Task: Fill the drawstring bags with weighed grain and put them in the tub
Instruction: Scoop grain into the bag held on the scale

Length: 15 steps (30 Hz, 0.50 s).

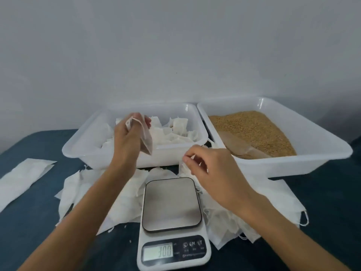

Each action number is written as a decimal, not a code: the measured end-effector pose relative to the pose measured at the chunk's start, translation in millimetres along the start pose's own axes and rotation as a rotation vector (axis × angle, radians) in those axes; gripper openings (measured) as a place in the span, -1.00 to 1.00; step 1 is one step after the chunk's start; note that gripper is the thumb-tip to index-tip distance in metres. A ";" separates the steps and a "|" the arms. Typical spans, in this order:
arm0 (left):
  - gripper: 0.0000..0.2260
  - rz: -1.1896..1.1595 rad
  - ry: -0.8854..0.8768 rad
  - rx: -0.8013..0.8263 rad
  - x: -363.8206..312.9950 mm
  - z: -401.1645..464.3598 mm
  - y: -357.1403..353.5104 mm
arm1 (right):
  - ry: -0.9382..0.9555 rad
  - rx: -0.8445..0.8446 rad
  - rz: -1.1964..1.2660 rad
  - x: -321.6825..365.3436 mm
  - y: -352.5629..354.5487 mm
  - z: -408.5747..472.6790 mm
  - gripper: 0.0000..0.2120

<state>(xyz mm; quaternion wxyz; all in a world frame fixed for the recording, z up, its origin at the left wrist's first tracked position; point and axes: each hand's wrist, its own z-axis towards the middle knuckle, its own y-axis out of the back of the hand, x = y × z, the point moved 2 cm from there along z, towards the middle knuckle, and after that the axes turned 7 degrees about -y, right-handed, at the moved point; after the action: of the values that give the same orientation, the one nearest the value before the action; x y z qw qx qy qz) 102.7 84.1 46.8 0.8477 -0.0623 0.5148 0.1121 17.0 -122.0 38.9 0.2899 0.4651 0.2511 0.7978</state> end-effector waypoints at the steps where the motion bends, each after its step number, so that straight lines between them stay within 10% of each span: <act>1: -0.68 0.054 0.008 -0.013 1.0 16.7 4.5 | -0.023 0.018 0.038 -2.6 -7.4 -1.8 -0.86; 15: -0.80 0.539 0.223 0.131 47.9 96.8 -2.9 | -0.077 -0.026 0.195 -43.6 -15.1 1.2 -0.88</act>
<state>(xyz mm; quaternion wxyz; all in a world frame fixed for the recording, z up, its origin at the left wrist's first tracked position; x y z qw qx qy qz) 207.9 108.8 49.0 0.7280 0.1195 0.6087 0.2919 38.9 -141.5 3.2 0.2261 0.5140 0.1830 0.8069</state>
